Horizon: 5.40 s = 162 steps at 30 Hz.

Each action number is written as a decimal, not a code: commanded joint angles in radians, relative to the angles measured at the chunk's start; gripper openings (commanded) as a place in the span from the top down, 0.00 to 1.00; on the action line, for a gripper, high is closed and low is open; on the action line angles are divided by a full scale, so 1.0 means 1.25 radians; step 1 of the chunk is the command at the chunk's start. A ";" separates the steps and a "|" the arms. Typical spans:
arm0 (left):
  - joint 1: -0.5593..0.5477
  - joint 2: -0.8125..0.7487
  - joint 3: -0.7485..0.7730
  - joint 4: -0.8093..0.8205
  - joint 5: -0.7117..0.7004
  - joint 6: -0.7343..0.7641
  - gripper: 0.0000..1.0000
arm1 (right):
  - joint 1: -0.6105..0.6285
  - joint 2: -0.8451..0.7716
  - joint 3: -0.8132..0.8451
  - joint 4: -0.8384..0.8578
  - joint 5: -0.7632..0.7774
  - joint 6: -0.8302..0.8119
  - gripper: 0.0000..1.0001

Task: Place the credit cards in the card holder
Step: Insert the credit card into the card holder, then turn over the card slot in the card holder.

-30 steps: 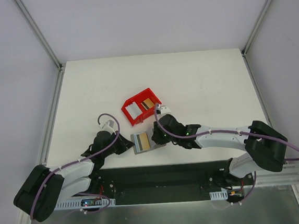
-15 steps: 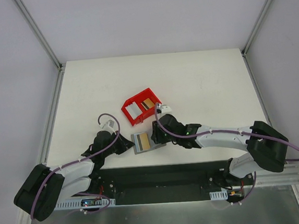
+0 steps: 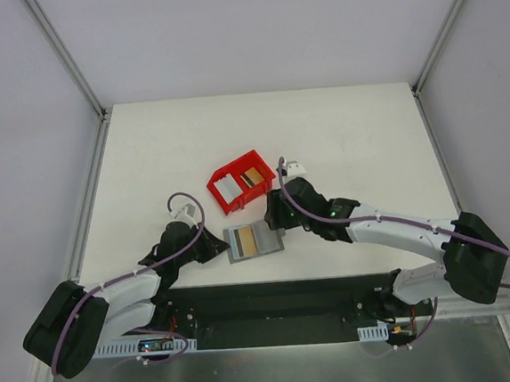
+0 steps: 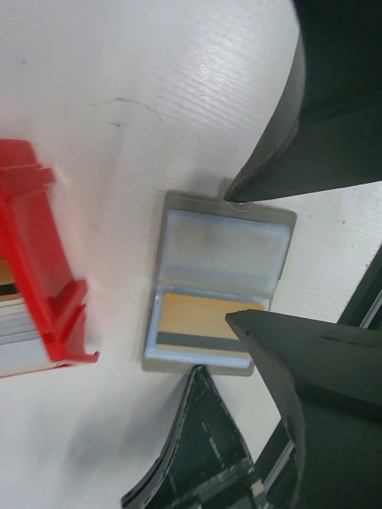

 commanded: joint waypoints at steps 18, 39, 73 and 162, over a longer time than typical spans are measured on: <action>0.003 -0.090 0.094 -0.115 0.051 -0.058 1.00 | -0.016 0.206 0.150 -0.025 -0.338 0.046 0.46; 0.003 -0.121 0.104 -0.138 0.063 -0.071 1.00 | 0.046 0.334 0.225 -0.049 -0.223 0.039 0.49; 0.003 -0.121 0.121 -0.174 0.058 -0.044 1.00 | 0.033 0.303 0.218 -0.022 -0.198 0.042 0.44; -0.059 0.021 0.239 -0.325 0.014 0.016 1.00 | -0.025 0.221 0.227 -0.253 -0.057 -0.048 0.75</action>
